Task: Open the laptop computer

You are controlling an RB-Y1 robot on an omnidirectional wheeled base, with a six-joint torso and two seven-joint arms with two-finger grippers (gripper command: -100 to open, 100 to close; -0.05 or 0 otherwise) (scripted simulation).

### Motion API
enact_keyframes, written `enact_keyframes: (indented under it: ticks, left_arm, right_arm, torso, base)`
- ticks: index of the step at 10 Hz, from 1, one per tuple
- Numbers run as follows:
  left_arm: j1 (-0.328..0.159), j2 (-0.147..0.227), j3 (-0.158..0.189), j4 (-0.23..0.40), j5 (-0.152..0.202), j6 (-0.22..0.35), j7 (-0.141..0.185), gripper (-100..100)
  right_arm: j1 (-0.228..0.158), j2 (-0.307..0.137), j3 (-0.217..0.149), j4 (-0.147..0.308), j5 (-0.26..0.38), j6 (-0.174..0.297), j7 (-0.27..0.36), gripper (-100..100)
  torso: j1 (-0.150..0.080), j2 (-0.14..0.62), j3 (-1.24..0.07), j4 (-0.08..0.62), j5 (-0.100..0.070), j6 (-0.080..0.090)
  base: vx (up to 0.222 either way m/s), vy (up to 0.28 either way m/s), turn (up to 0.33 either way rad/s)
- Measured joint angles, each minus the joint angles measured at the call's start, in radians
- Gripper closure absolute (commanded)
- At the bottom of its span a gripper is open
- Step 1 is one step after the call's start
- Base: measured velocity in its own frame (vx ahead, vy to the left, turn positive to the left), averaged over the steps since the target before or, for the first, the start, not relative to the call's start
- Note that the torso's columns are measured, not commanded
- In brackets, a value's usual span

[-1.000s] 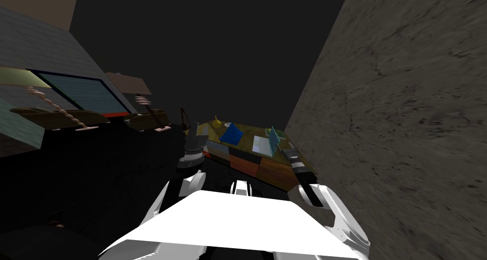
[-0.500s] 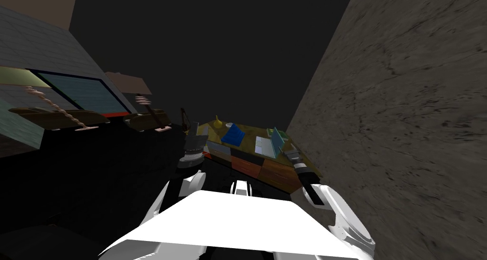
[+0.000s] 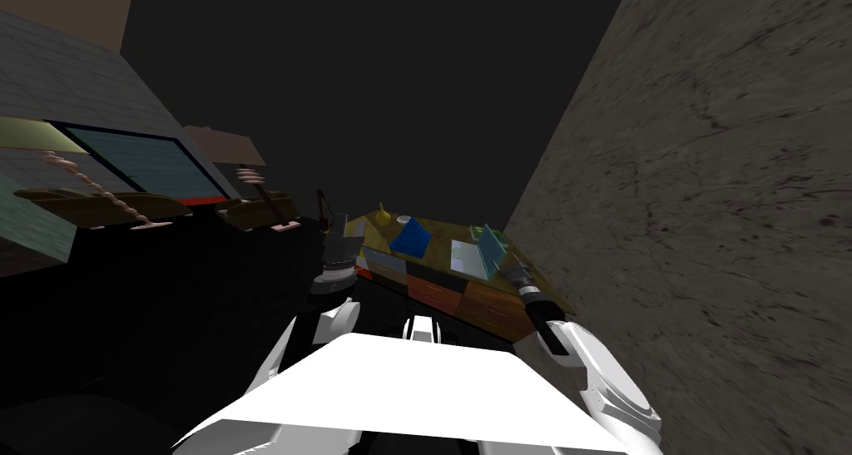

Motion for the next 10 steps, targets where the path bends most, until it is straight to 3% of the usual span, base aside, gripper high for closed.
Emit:
enact_keyframes:
  ticks: [3,5,6,10]
  left_arm:
    - [0.0,0.0,0.0,0.0,0.0,0.0,0.0,0]
    - [0.0,0.0,0.0,0.0,0.0,0.0,0.0,0]
    - [0.0,0.0,0.0,0.0,0.0,0.0,0.0,0]
    - [0.0,0.0,0.0,0.0,0.0,0.0,0.0,0]
  right_arm:
    - [-0.015,-0.021,-0.018,0.039,0.051,0.013,0.061,-100]
    - [-0.014,-0.036,-0.024,0.042,0.049,0.014,0.057,-100]
    - [-0.014,-0.038,-0.025,0.043,0.048,0.015,0.055,100]
    - [0.011,-0.039,-0.033,0.011,0.103,0.016,0.108,100]
  torso:
    - [0.0,-0.001,0.0,0.0,0.0,0.0]
    - [-0.001,-0.003,-0.002,-0.001,0.0,0.0]
    - [0.0,-0.002,-0.001,-0.001,0.0,0.0]
    - [0.002,-0.006,-0.004,-0.006,-0.001,0.0]
  base:
    - [0.018,0.042,0.0]
    - [0.061,0.011,0.021]
    - [0.009,-0.004,-0.017]
    - [0.039,0.093,0.006]
